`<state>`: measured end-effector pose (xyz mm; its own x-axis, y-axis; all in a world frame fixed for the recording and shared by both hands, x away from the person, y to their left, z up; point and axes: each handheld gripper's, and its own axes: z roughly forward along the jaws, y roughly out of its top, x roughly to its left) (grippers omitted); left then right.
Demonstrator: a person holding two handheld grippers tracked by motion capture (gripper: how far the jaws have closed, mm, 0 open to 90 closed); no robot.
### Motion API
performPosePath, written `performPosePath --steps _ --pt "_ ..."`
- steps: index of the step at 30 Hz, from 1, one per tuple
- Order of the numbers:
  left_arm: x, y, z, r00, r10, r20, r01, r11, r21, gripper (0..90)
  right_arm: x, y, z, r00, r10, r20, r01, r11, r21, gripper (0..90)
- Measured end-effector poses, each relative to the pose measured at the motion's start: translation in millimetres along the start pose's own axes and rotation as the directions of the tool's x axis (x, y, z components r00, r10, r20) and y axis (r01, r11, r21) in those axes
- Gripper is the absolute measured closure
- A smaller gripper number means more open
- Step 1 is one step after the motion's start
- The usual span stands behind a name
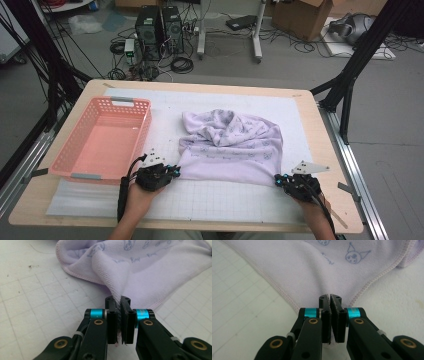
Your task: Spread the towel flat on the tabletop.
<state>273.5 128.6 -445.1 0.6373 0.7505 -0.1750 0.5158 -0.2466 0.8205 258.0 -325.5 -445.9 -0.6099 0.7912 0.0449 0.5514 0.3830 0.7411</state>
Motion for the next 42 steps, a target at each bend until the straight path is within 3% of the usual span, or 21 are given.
performPosePath --steps 19,27,34,35,37,38,42 --pt "-20.4 -20.4 -24.0 0.9988 -0.025 0.042 0.025 0.9996 -0.009 84.9 22.8 -23.0 -25.7 0.9995 0.031 0.001 -0.031 1.000 -0.002 86.9" --pt "-30.4 -33.8 -42.6 0.9957 -0.036 0.086 0.036 0.9994 -0.003 84.9 30.1 -29.4 -41.1 0.9986 0.053 -0.006 -0.053 0.999 0.000 87.0" --pt "-40.3 -45.2 -53.9 0.9909 -0.008 0.134 0.005 0.9998 0.022 84.1 43.5 -42.8 -60.2 0.9993 0.021 -0.031 -0.020 0.999 0.039 87.1" --pt "-40.8 -44.4 -51.5 0.9901 0.004 0.140 -0.007 0.9998 0.020 81.9 43.2 -44.9 -60.6 0.9992 0.023 -0.032 -0.022 0.999 0.043 87.0" --pt "-39.6 -40.0 -46.9 0.9941 0.006 0.108 -0.007 0.9999 0.011 60.8 40.6 -46.3 -60.1 0.9993 0.025 -0.028 -0.024 0.999 0.047 83.1" --pt "-37.4 -37.4 -46.2 0.9950 -0.004 0.099 0.005 1.0000 -0.005 54.8 39.1 -45.9 -59.9 0.9991 0.034 -0.025 -0.033 0.999 0.040 78.5" --pt "-25.4 -25.6 -44.5 0.9949 -0.046 0.089 0.052 0.9965 -0.065 47.2 33.0 -41.1 -62.4 0.9969 0.076 -0.018 -0.077 0.996 -0.037 65.8"
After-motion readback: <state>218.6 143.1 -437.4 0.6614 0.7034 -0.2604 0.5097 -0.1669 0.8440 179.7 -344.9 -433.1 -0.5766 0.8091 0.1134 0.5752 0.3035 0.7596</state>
